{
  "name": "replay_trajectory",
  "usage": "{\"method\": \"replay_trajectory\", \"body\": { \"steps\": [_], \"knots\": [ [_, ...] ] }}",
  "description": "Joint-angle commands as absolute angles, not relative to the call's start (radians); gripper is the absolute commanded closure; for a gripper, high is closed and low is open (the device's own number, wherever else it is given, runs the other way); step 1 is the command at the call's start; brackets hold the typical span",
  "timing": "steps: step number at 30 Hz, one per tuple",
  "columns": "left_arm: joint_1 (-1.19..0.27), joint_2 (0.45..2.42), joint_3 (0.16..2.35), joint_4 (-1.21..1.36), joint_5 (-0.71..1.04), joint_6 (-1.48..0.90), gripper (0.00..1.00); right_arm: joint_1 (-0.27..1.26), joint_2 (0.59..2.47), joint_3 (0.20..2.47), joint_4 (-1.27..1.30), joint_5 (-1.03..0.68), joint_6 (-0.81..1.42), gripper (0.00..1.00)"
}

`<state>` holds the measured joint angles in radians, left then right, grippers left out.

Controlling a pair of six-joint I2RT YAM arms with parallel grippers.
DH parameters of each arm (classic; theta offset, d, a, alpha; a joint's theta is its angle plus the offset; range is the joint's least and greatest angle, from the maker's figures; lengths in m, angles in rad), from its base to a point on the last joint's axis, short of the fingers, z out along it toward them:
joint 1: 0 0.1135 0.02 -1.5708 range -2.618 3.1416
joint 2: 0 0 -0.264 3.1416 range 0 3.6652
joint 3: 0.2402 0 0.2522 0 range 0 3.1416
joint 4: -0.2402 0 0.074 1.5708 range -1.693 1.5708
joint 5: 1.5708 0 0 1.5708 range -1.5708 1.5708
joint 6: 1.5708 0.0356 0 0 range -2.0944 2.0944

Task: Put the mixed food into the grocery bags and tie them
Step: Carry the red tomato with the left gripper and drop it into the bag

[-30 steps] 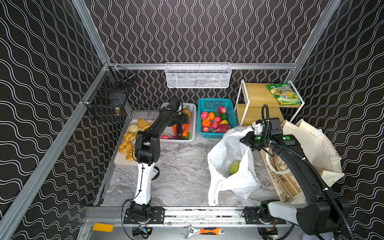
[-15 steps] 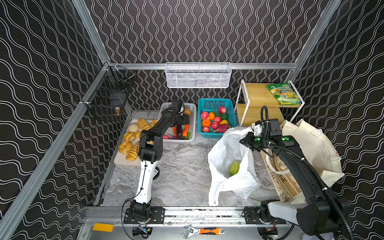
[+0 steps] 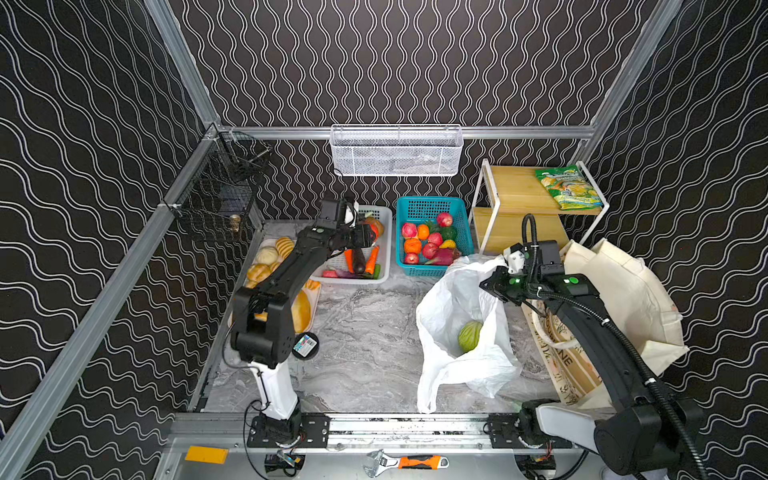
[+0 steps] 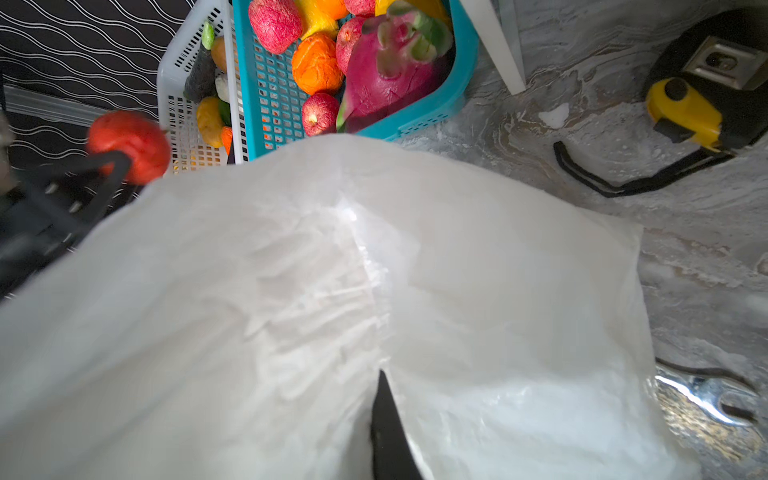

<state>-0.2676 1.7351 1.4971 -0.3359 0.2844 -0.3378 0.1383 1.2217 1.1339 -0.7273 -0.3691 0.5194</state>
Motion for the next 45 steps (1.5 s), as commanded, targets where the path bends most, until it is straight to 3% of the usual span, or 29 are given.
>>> {"method": "replay_trajectory", "body": {
  "steps": [1,7,13,20,28,31,33,38,45],
  "knots": [
    [-0.269,1.557,1.32,-0.177,0.398,-0.373,0.39,0.138,1.218,1.131,-0.674,-0.362,0.537,1.0],
    [-0.355,1.318,1.106,-0.026,0.636,-0.469,0.44,0.139,1.232,1.148,-0.684,-0.382,0.538,1.0],
    [-0.702,1.23,1.015,0.079,0.621,-0.468,0.46,0.139,1.212,1.124,-0.66,-0.364,0.561,1.0],
    [-0.945,1.386,1.163,-0.15,0.536,-0.206,0.46,0.14,1.209,1.117,-0.672,-0.371,0.565,1.0],
    [-0.996,1.608,1.358,-0.299,0.267,-0.128,0.47,0.14,1.202,1.124,-0.695,-0.365,0.562,1.0],
    [-0.997,1.634,1.376,-0.313,0.193,-0.155,0.42,0.139,1.179,1.095,-0.683,-0.361,0.57,1.0],
    [-0.997,1.641,1.367,-0.301,0.193,-0.178,0.34,0.14,1.171,1.095,-0.681,-0.36,0.575,1.0],
    [-0.997,1.625,1.358,-0.292,0.245,-0.185,0.02,0.138,1.169,1.095,-0.69,-0.36,0.565,1.0],
    [-0.997,1.424,1.188,-0.054,0.29,-0.152,0.01,0.138,1.176,1.094,-0.688,-0.353,0.561,1.0]
  ]
}}
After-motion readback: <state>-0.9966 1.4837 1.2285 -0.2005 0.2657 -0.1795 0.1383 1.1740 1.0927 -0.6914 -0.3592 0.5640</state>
